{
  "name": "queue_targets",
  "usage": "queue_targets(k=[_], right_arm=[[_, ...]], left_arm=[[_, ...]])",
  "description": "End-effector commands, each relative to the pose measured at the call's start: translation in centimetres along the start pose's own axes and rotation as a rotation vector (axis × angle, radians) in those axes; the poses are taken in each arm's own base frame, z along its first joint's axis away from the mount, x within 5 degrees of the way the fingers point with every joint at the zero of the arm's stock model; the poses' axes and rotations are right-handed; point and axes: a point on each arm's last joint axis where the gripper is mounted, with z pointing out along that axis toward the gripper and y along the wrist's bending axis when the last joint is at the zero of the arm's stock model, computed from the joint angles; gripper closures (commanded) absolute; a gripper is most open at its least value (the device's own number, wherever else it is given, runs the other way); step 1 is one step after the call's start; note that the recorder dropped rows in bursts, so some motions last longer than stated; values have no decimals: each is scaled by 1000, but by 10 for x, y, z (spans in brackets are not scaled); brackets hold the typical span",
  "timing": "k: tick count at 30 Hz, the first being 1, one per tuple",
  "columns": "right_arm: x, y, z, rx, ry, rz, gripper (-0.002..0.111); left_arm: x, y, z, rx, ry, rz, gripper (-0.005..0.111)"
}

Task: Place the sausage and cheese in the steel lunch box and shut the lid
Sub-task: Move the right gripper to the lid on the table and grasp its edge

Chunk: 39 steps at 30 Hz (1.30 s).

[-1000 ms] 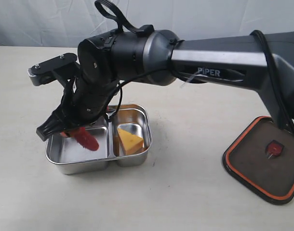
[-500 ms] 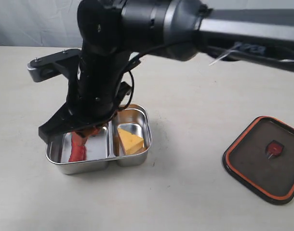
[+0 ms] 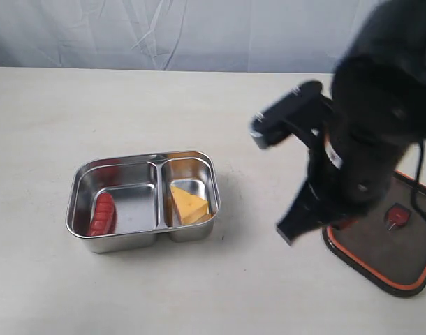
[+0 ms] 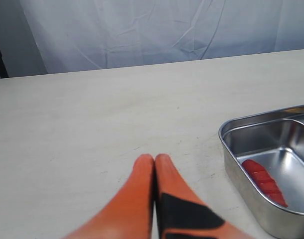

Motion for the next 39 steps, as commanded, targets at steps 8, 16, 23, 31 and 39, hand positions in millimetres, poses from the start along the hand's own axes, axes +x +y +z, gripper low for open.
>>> queue_targets(k=[8,16,23,31,39], right_arm=[[80,-5,96,-33,74,15,78],[74,-12,105,67,-25,118,78],[70,-8,123,71,15,67,78],[67,-9,137,127,27,128,78],[64,-11,137,154,-7,136,78]], left_arm=[[0,0,0,7,-14,4,107],[0,0,0,7,-14,4,107],[0,0,0,7,-14,4,107],[0,0,0,7,-14,4,107],[0,0,0,7,-14,4,107]])
